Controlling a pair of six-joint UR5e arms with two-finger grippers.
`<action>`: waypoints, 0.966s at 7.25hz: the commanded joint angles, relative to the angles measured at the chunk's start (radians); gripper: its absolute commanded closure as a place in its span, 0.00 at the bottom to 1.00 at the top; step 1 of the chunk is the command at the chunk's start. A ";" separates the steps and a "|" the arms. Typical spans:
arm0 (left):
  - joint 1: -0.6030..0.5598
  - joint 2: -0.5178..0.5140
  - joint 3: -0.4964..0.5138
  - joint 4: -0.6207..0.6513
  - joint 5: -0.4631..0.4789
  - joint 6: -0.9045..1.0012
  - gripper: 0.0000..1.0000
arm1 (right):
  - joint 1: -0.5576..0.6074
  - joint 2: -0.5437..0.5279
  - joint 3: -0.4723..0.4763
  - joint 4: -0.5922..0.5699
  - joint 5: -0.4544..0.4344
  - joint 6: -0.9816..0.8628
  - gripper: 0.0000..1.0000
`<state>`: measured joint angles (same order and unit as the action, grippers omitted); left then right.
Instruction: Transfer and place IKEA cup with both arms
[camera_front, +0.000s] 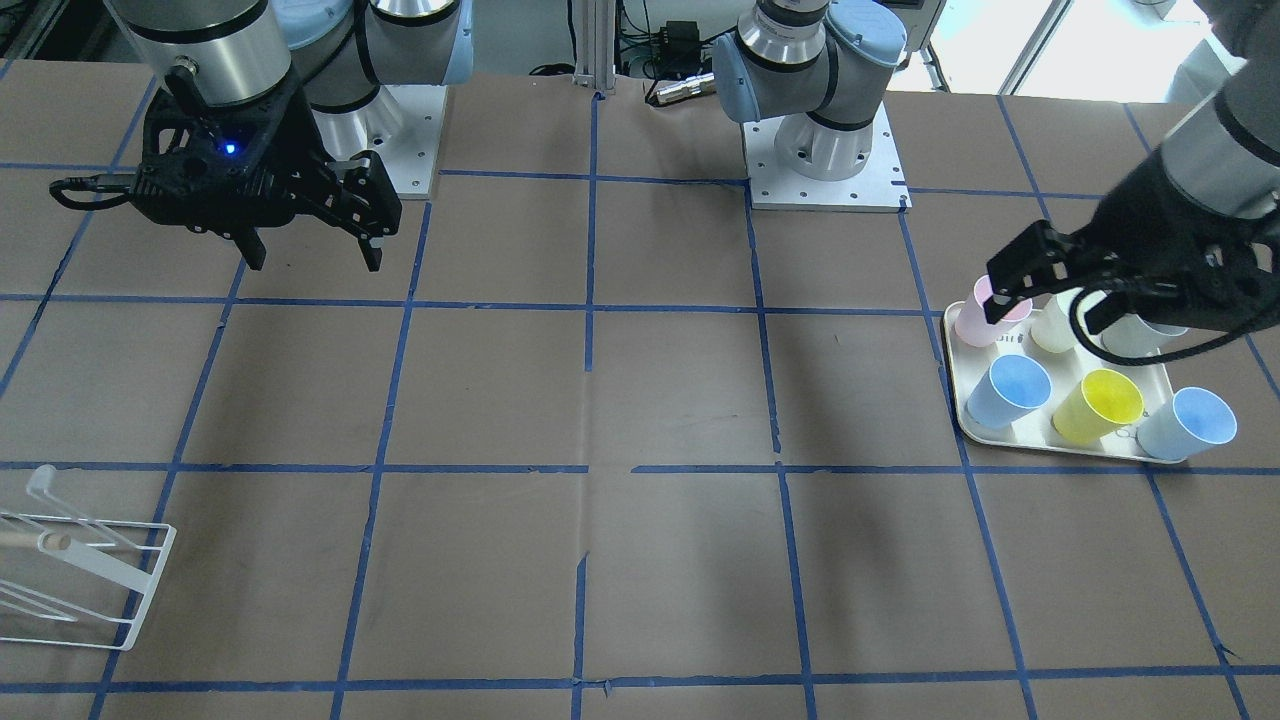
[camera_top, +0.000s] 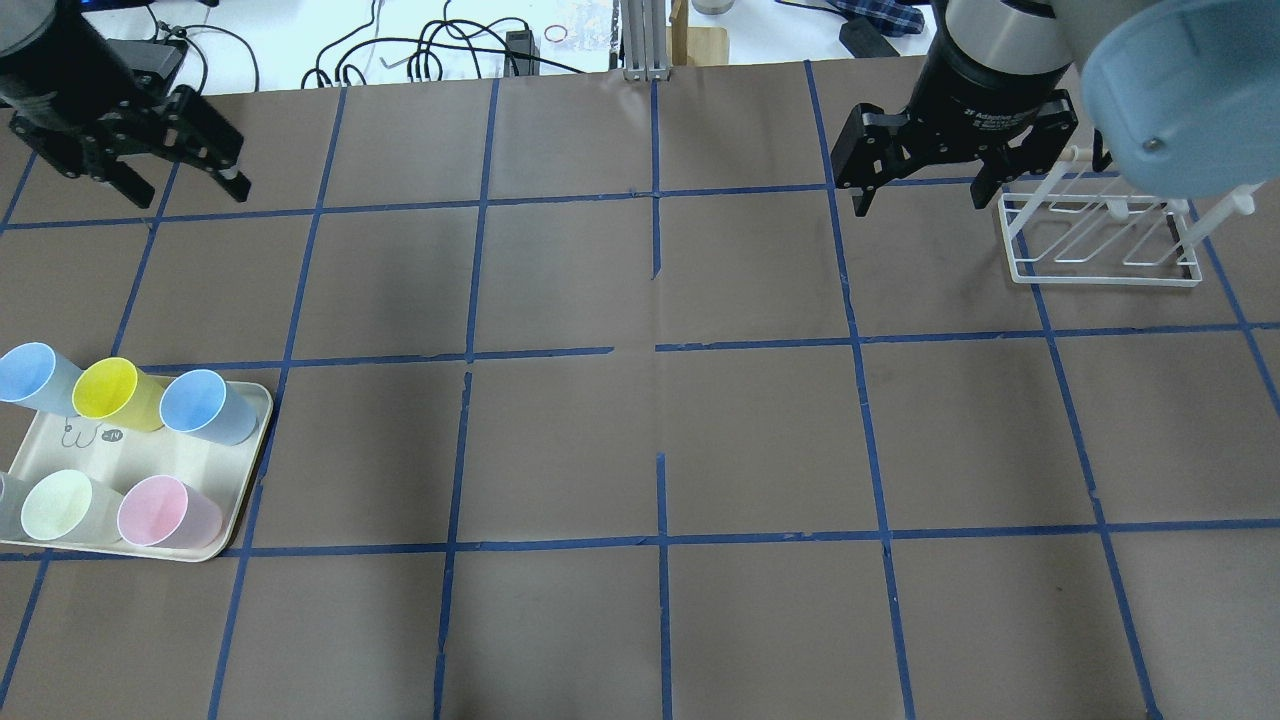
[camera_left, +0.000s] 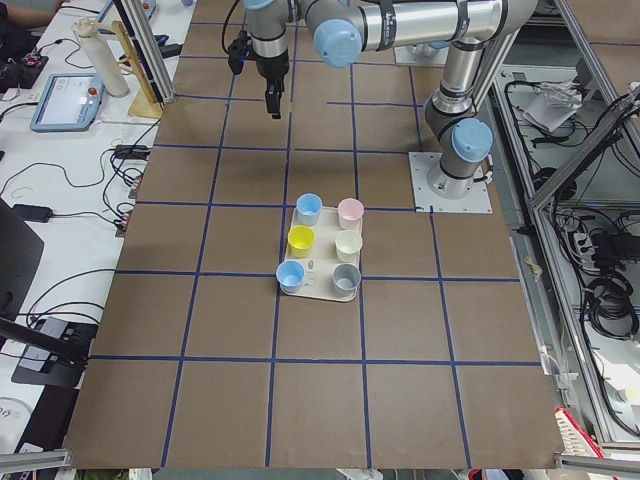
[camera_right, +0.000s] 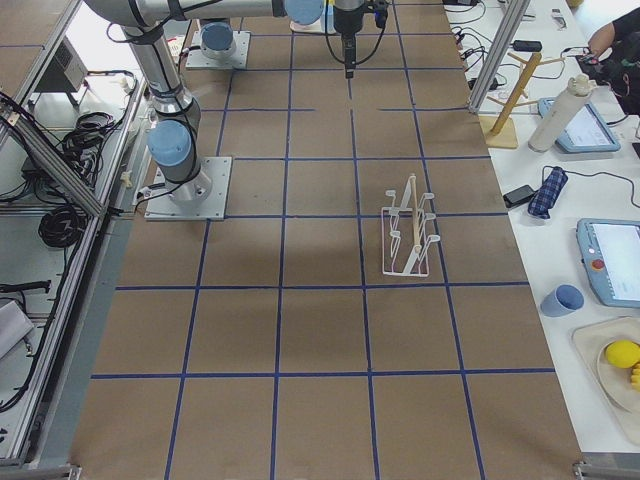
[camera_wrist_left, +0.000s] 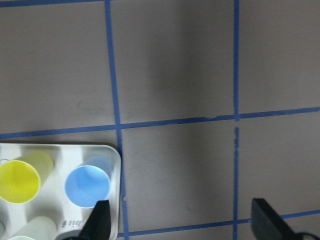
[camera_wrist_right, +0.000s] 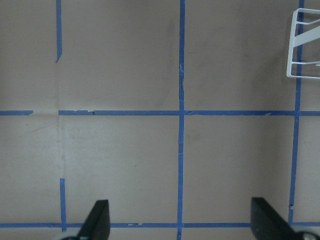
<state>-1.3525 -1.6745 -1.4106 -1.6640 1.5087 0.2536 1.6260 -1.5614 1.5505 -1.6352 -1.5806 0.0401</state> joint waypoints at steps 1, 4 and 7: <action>-0.166 0.073 -0.023 -0.037 0.001 -0.230 0.00 | 0.000 0.000 0.000 0.000 0.001 0.000 0.00; -0.201 0.088 -0.070 -0.017 0.074 -0.244 0.00 | 0.000 0.000 0.000 0.000 0.001 0.000 0.00; -0.201 0.067 -0.077 0.059 0.074 -0.198 0.00 | 0.000 0.000 0.000 0.000 0.001 -0.002 0.00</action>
<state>-1.5530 -1.5975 -1.4876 -1.6250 1.5835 0.0460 1.6260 -1.5616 1.5508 -1.6352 -1.5800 0.0395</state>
